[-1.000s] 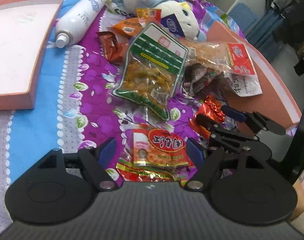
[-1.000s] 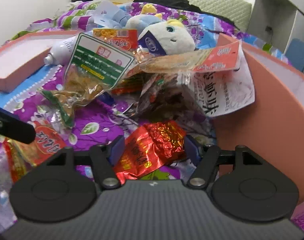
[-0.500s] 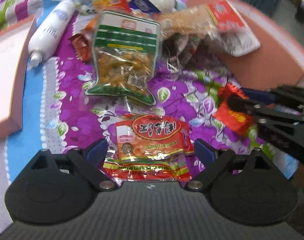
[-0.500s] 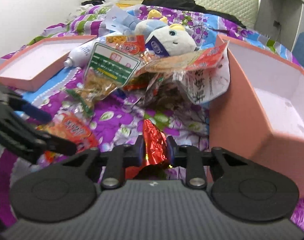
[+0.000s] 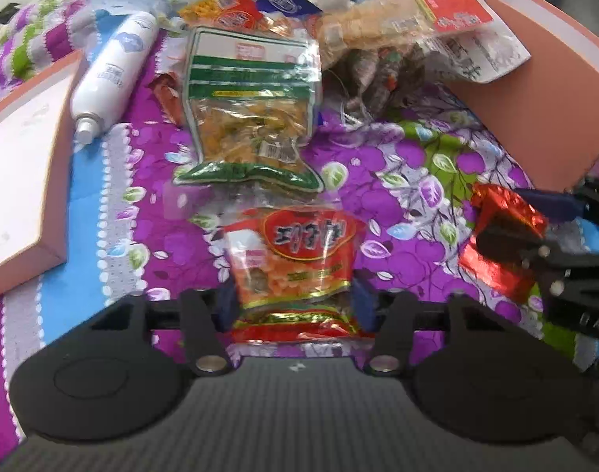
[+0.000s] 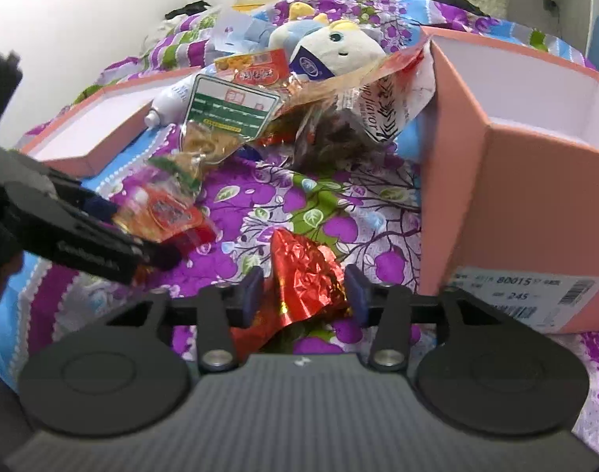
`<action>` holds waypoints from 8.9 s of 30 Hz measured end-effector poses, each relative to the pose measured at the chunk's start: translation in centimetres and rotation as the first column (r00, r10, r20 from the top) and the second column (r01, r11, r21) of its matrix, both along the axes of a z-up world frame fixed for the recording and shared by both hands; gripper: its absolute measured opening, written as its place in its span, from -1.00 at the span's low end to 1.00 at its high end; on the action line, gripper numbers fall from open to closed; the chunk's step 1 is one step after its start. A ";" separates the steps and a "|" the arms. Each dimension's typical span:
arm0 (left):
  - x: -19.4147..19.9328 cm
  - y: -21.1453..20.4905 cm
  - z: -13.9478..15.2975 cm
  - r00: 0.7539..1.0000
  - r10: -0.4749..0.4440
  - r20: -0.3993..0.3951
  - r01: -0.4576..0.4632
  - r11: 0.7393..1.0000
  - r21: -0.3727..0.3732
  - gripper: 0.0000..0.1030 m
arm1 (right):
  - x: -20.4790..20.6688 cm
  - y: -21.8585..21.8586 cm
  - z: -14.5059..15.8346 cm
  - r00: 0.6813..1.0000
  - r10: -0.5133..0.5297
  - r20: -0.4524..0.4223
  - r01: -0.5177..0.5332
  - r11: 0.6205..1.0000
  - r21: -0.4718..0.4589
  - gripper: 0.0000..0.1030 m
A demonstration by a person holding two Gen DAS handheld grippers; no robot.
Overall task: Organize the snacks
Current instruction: 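Grasp the red spicy strip pack with the left tool while the right lifts the candy, then carry both snacks over the open pink box and release them inside, then withdraw both tools from the pink box back toward the snack pile, then reach the right tool to the white printed meat bag and grasp it, then grasp the green-labelled snack bag with the left tool while the right holds the white bag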
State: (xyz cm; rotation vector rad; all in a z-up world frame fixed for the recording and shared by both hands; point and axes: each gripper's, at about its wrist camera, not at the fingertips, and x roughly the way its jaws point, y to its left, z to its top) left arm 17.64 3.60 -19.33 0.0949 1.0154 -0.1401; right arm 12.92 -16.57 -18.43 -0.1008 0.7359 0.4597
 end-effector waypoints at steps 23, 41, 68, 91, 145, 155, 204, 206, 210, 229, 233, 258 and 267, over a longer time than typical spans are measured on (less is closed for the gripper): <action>-4.9 -0.3 7.8 0.973 0.229 0.031 -0.215 0.945 -0.248 0.10 | -1.3 -1.1 6.2 0.999 -0.045 -0.003 0.045 0.998 0.046 -0.52; -10.1 -2.1 19.9 0.953 0.235 0.192 -0.164 0.932 -0.323 0.12 | -5.7 -4.8 16.2 0.987 -0.093 0.130 0.072 0.985 0.158 -0.52; 2.1 -18.0 20.2 0.980 -0.043 0.193 0.114 0.920 -0.375 0.20 | 0.9 -18.5 16.3 0.916 -0.376 0.139 0.359 0.924 0.136 -0.52; 11.8 -20.0 13.1 0.997 -0.050 0.066 0.070 0.940 -0.335 0.54 | 7.9 -20.1 9.4 0.915 -0.403 -0.029 0.403 0.906 0.126 -0.09; -18.2 -3.5 20.6 0.928 0.212 0.306 -0.118 0.947 -0.299 0.56 | -12.6 -7.6 15.6 0.970 -0.204 0.133 0.176 0.964 0.202 -0.08; -15.3 -2.3 18.1 0.927 0.224 0.301 -0.137 0.949 -0.283 0.56 | -10.6 -5.4 13.6 0.975 -0.171 0.142 0.143 0.972 0.187 -0.08; 3.3 5.5 -1.1 0.966 0.224 0.126 -0.161 0.911 -0.380 0.60 | 11.4 4.5 -1.0 0.936 -0.342 -0.080 0.351 0.918 0.184 -0.08; 3.3 5.3 -1.2 0.968 0.216 0.125 -0.157 0.916 -0.369 0.49 | 11.9 4.6 -1.1 0.939 -0.331 -0.089 0.342 0.922 0.180 -0.14; 3.5 4.8 -1.0 0.972 0.207 0.110 -0.160 0.929 -0.334 0.11 | 12.0 4.4 -0.6 0.943 -0.318 -0.096 0.330 0.928 0.175 -0.35; -3.5 6.6 1.1 0.953 0.301 0.023 -0.272 0.892 -0.361 0.01 | 4.5 2.5 2.6 0.963 -0.233 -0.133 0.253 0.954 0.159 -0.56; -5.4 6.6 1.5 0.948 0.317 0.013 -0.291 0.887 -0.358 0.00 | 1.8 1.9 2.7 0.968 -0.196 -0.156 0.219 0.965 0.146 -0.56; -8.6 5.3 2.4 0.966 0.251 -0.060 -0.256 0.911 -0.322 0.83 | -3.3 -2.6 1.3 0.948 -0.255 -0.192 0.300 0.918 0.259 0.58; -8.6 3.9 2.2 0.974 0.223 -0.034 -0.223 0.931 -0.289 0.84 | -2.1 -4.0 0.5 0.938 -0.295 -0.182 0.341 0.877 0.339 0.55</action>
